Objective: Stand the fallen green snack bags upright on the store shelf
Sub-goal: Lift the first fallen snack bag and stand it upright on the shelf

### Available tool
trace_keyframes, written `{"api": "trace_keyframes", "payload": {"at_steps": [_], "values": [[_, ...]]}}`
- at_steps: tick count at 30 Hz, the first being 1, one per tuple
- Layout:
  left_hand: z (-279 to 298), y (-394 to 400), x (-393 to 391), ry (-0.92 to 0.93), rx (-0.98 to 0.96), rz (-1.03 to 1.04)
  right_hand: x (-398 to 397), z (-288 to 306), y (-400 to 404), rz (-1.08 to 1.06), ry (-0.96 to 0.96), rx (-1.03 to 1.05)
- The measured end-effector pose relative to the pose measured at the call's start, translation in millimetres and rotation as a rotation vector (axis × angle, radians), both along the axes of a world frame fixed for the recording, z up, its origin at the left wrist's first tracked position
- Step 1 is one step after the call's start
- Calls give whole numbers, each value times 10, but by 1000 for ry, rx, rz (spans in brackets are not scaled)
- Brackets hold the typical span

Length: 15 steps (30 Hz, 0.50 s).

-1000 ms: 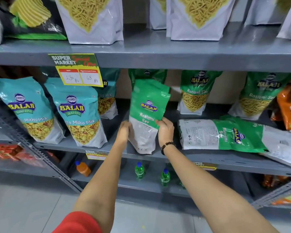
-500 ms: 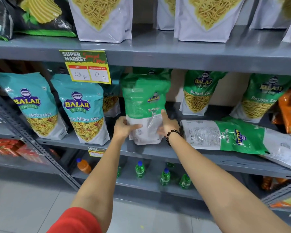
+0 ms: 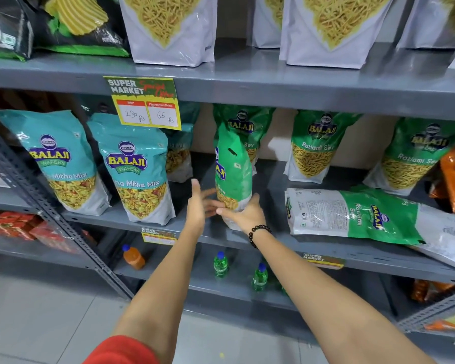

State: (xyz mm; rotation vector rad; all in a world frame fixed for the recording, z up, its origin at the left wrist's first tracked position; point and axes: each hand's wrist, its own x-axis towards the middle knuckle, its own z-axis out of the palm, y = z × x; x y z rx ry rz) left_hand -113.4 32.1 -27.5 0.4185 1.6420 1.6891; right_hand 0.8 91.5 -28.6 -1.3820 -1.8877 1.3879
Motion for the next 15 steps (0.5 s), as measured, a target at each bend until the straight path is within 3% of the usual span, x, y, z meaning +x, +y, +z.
{"api": "trace_keyframes", "payload": {"at_steps": [5,9,12,15], "values": [[0,74,-135,16,-25,272,118,5,185,13,88,-50],[31,79,-393,70,22,-62,234,47,411,161,134,-116],[50,81,-489,134,6,-342,256,50,451,99,198,-105],[106,77,-429,166,-1,-360,238,34,388,94,231,-112]]}}
